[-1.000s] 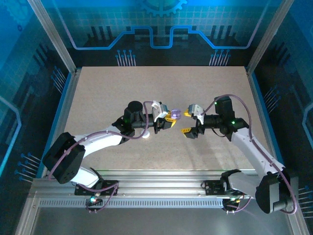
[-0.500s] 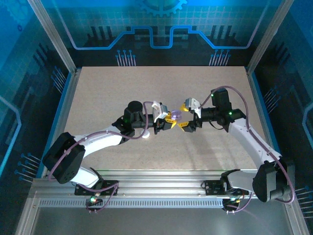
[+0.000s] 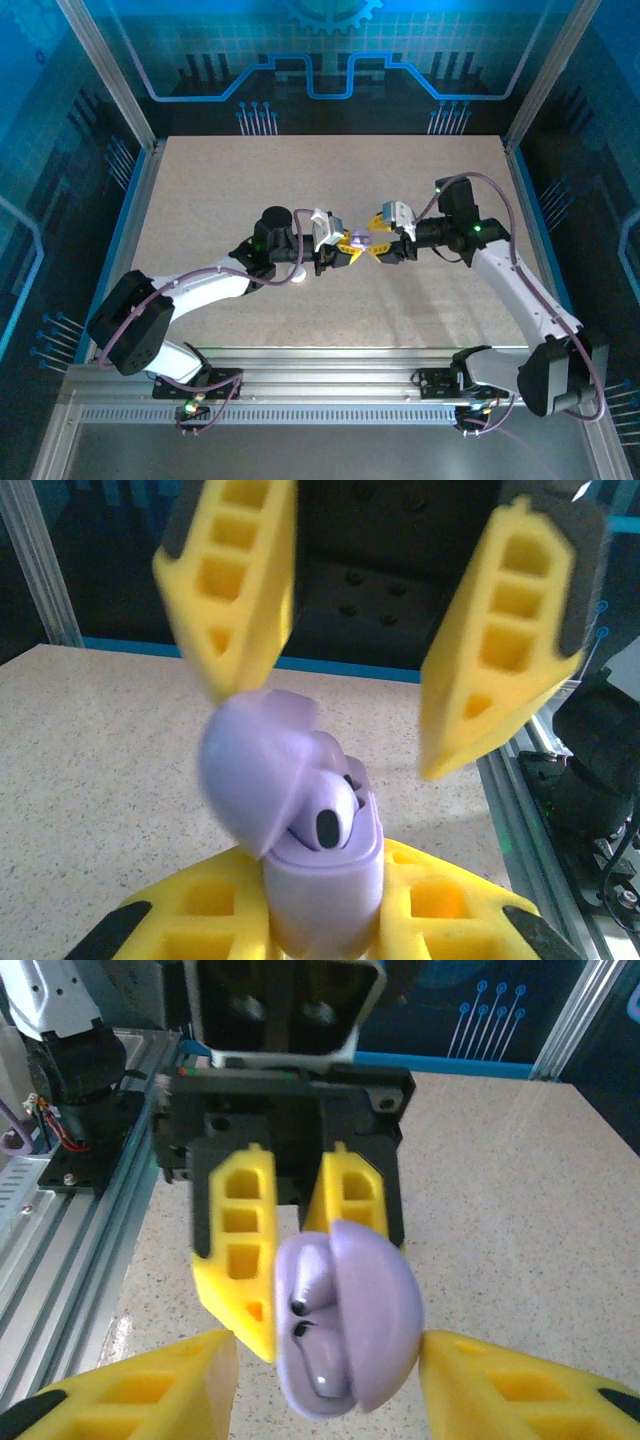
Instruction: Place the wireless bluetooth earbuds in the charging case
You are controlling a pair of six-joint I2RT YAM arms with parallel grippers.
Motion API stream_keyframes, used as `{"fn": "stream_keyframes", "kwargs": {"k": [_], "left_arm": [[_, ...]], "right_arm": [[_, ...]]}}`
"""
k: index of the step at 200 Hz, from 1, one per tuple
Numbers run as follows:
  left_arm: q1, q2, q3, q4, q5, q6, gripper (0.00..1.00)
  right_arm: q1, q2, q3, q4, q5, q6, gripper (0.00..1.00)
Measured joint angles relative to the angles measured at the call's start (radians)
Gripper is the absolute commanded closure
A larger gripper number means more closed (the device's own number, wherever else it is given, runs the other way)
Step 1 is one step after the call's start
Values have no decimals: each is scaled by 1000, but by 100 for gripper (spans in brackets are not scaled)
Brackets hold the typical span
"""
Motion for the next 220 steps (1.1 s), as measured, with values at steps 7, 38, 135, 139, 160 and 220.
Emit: {"fn": "stream_keyframes", "kwargs": {"k": [7,38,135,139,160,220], "left_arm": [[1,0,0,0,-3,0,90],[4,0,0,1,-8,0,90],[6,0,0,16,-6,-3,90],[6,0,0,16,-6,-3,90],[6,0,0,16,-6,-3,90],[6,0,0,16,-6,-3,90]], "right_arm": [[2,-16,-3,-5,-13,0,51],[2,-58,-12,-9,-38,1,50],[3,52,21,12,-31,11,58],[3,55,21,12,-31,10,58],[4,60,22,11,-32,8,57],[10,103,45,0,-39,-9,65]]}}
